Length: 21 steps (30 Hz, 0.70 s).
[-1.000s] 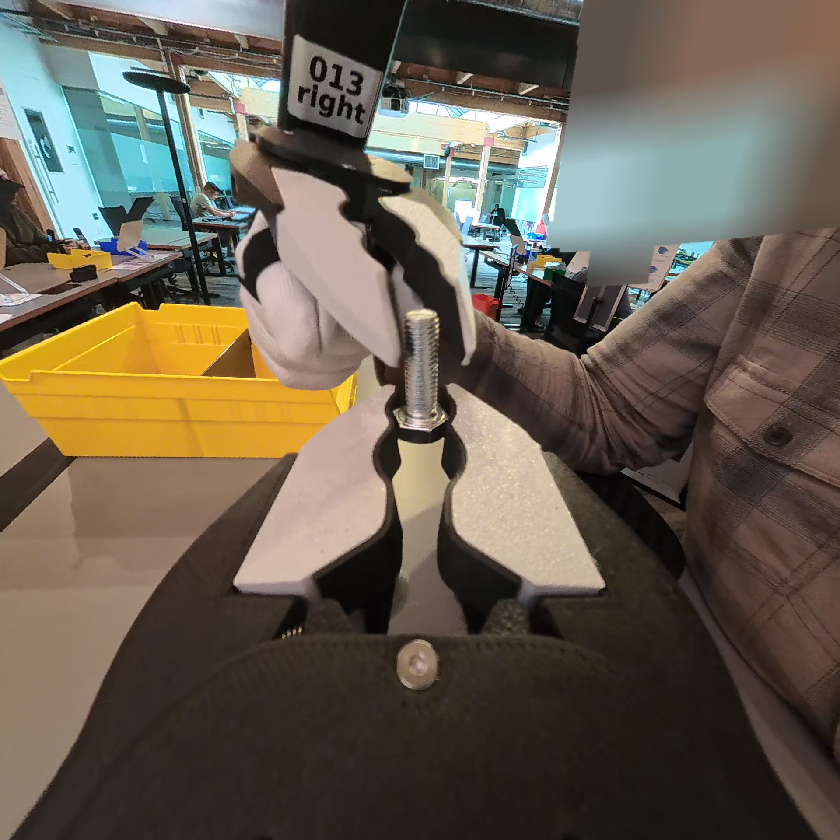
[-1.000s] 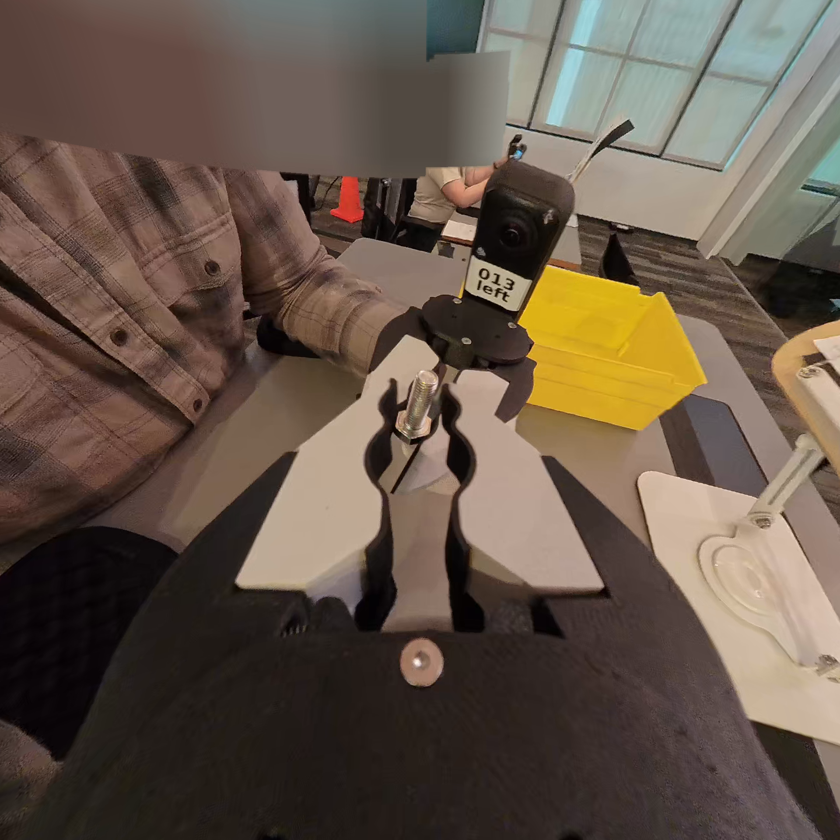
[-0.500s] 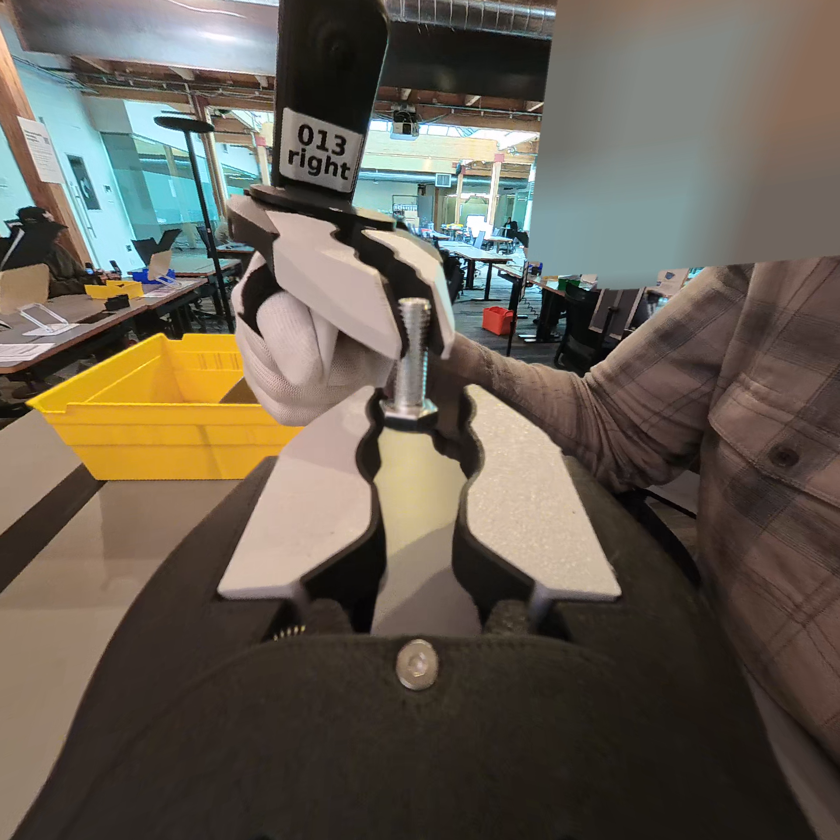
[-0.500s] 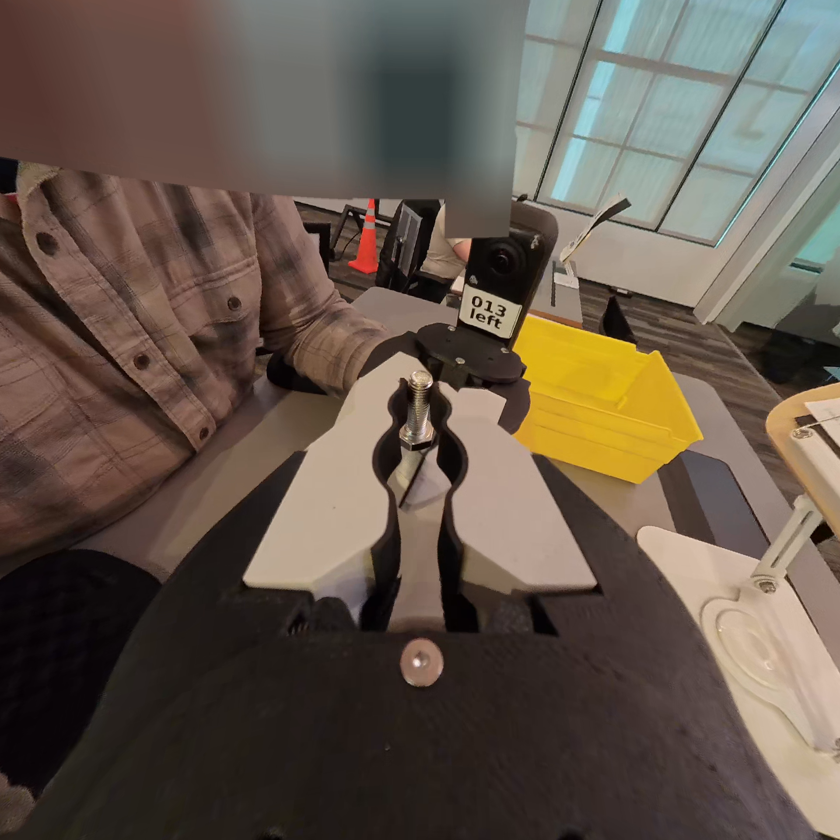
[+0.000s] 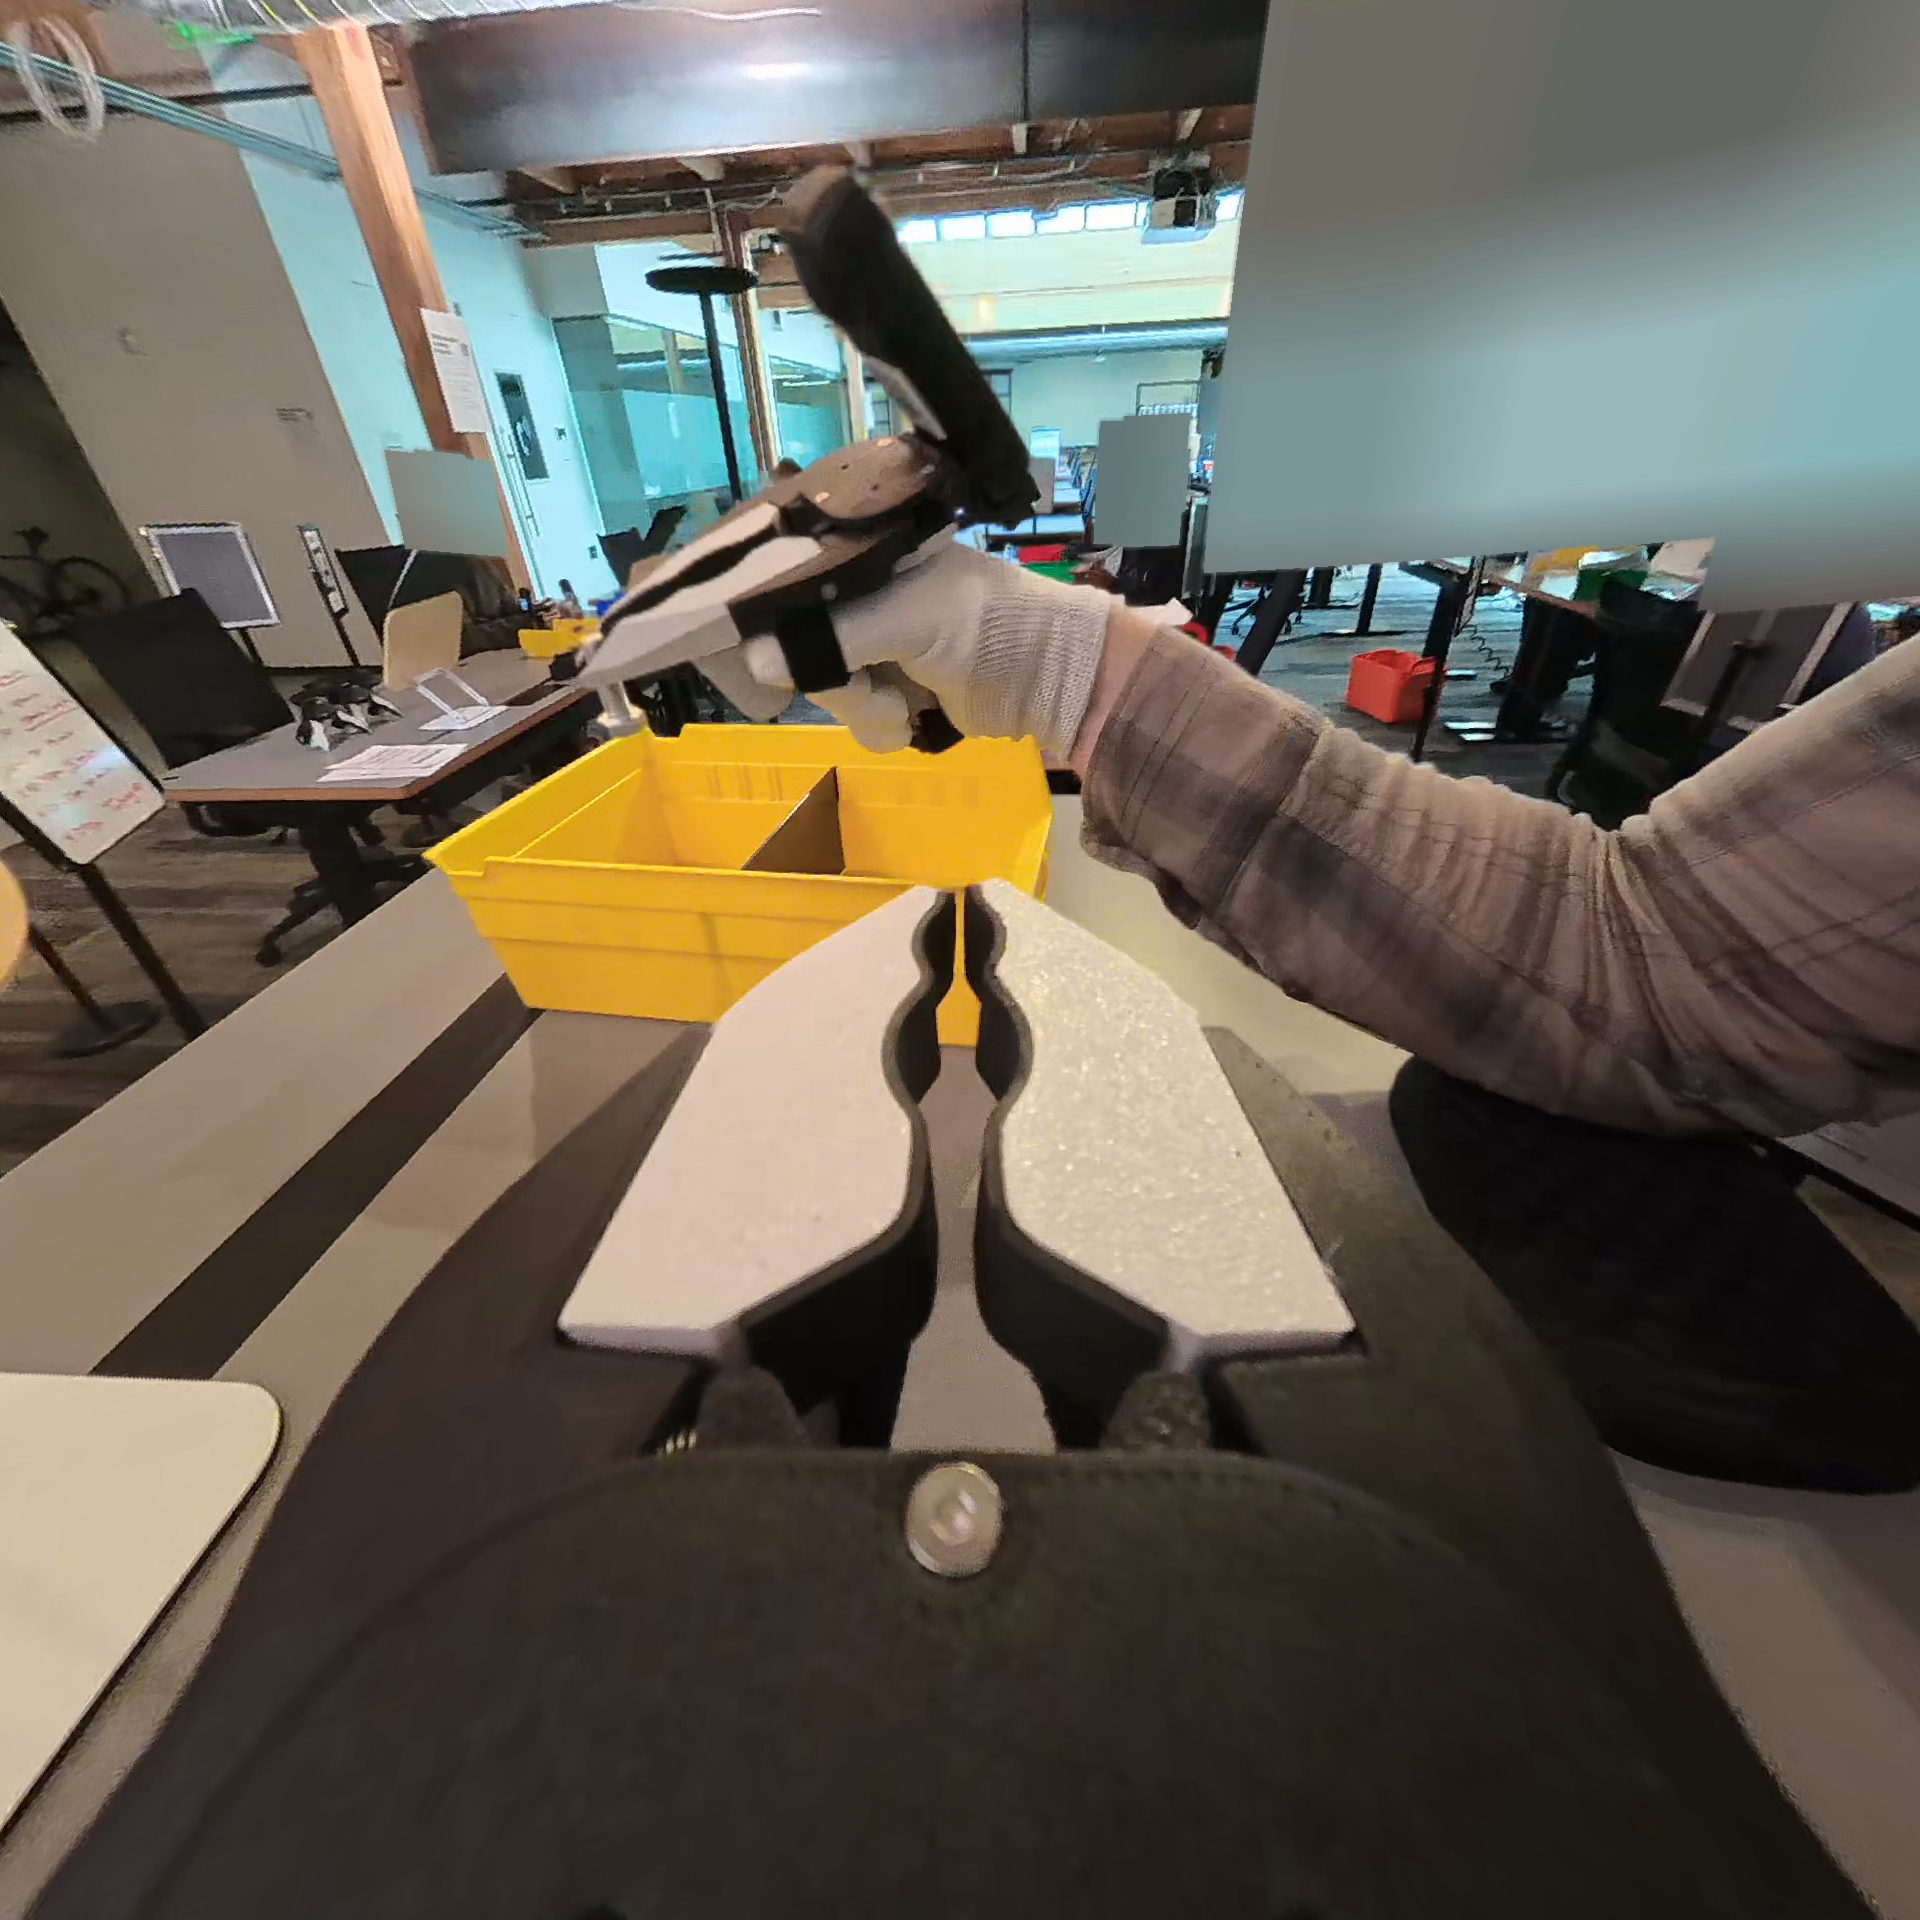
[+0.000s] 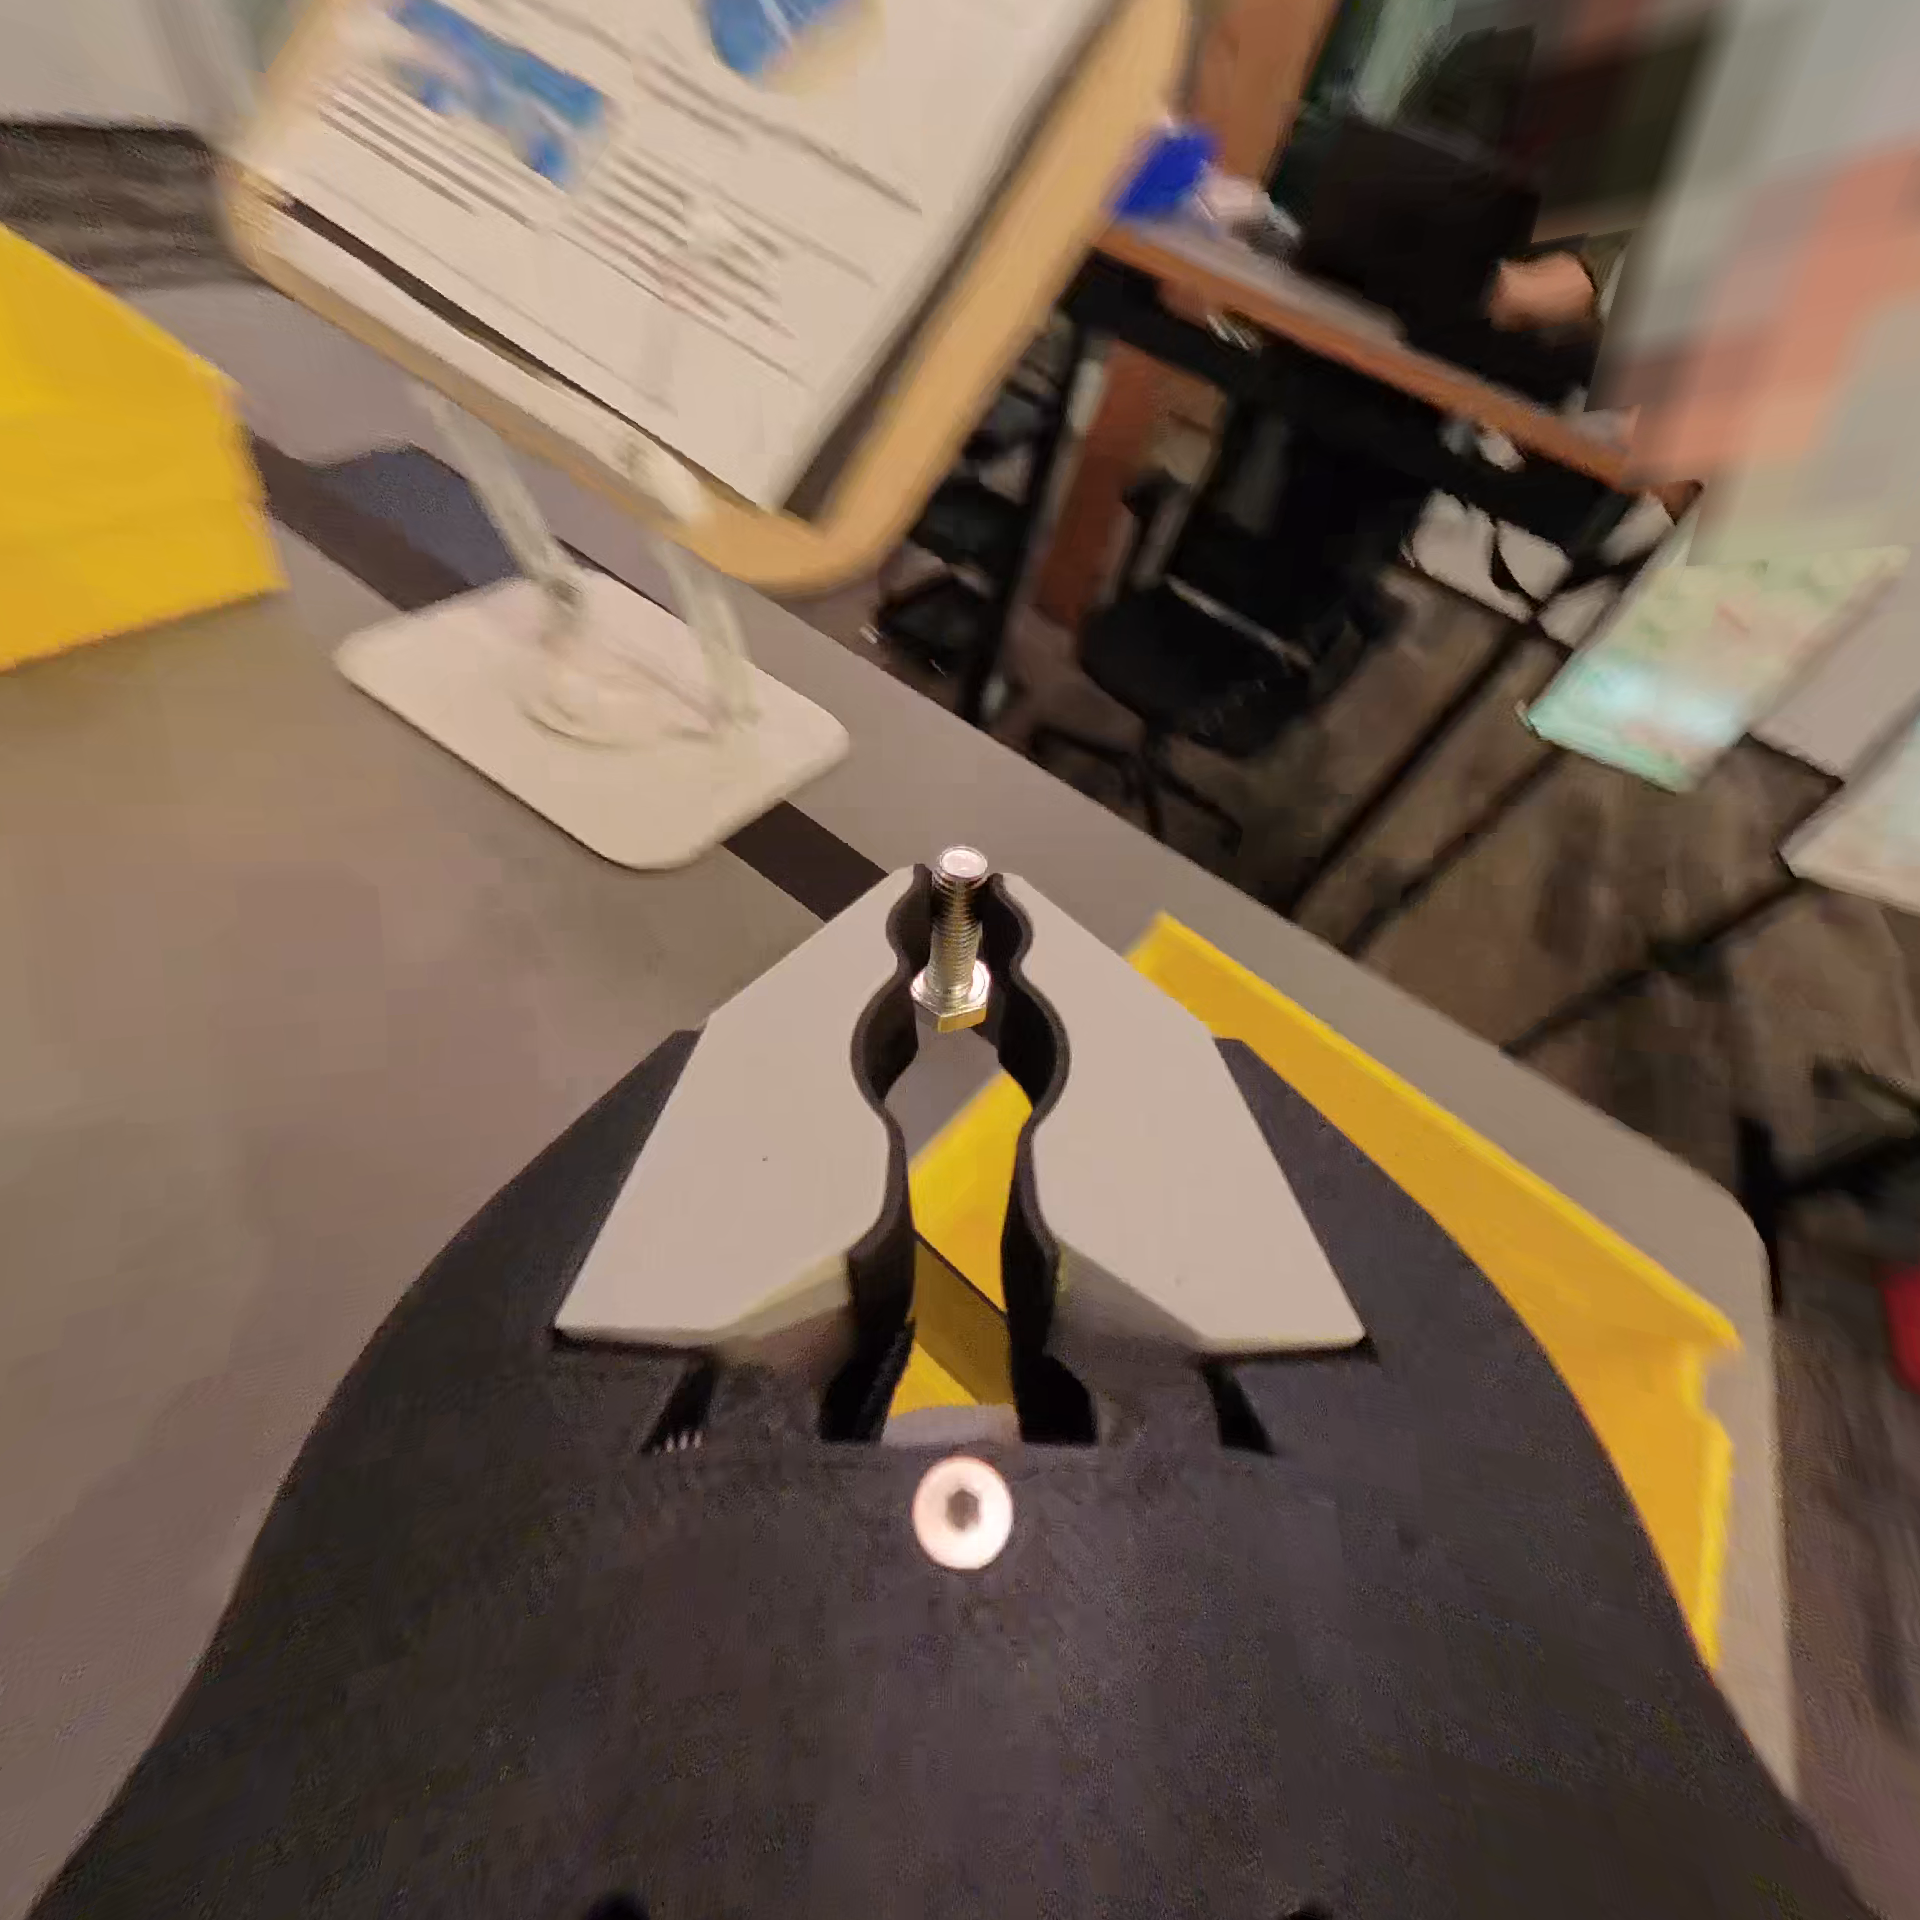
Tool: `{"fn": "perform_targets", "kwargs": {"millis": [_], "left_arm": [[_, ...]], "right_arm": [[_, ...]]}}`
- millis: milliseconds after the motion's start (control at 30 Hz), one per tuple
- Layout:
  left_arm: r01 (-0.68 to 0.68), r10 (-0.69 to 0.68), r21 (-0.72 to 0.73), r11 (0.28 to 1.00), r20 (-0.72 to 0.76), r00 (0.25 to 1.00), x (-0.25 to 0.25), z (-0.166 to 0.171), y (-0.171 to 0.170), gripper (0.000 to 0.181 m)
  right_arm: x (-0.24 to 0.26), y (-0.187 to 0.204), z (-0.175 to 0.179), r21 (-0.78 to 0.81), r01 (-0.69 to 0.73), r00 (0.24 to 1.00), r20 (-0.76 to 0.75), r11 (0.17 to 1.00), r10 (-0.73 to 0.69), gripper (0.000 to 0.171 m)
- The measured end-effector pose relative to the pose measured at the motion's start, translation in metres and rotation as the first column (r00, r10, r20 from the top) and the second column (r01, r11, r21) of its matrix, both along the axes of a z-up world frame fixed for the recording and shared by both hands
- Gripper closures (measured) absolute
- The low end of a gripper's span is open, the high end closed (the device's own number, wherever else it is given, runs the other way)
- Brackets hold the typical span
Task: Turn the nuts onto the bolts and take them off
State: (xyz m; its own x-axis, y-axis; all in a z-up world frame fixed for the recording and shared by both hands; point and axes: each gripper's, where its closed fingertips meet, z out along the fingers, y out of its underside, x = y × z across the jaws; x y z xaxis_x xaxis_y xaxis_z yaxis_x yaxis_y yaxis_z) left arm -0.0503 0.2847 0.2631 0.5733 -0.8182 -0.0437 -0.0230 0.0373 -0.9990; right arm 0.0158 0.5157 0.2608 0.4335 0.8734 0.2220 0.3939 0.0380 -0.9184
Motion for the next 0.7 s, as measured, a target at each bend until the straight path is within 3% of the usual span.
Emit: {"fn": "perform_targets", "kwargs": {"millis": [200, 333, 700], "left_arm": [[0.009, -0.01, -0.02, 1.0, -0.04, 0.999, 0.006, -0.009, 0.0, 0.179], [-0.004, 0.002, -0.021, 1.0, -0.059, 0.998, 0.004, -0.012, 0.003, 0.178], [-0.038, 0.035, -0.039, 0.999, -0.09, 0.995, -0.001, -0.018, 0.01, 0.177]], "right_arm": [[0.043, 0.058, -0.063, -0.067, 0.265, 0.951, 0.182, 0.962, -0.249, 0.164], [0.053, 0.075, -0.096, -0.099, 0.346, 0.91, 0.277, 0.933, -0.308, 0.164], [0.051, 0.101, -0.115, 0.016, 0.367, 0.827, 0.451, 0.93, -0.334, 0.164]]}}
